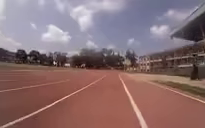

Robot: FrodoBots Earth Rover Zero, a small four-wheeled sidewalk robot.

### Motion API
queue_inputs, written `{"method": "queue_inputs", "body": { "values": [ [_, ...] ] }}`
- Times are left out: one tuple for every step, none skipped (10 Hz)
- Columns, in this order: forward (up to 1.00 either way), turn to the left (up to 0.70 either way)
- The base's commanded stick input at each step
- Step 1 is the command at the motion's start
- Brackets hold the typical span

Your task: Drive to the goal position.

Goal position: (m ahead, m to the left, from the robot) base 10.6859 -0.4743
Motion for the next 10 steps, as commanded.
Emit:
{"method": "queue_inputs", "body": {
  "values": [
    [0.7,0.0],
    [0.7,0.0],
    [0.7,0.0],
    [0.7,0.0],
    [0.7,0.0],
    [0.7,0.0],
    [0.7,0.0],
    [0.7,0.0],
    [0.7,0.0],
    [0.7,0.0]
  ]
}}
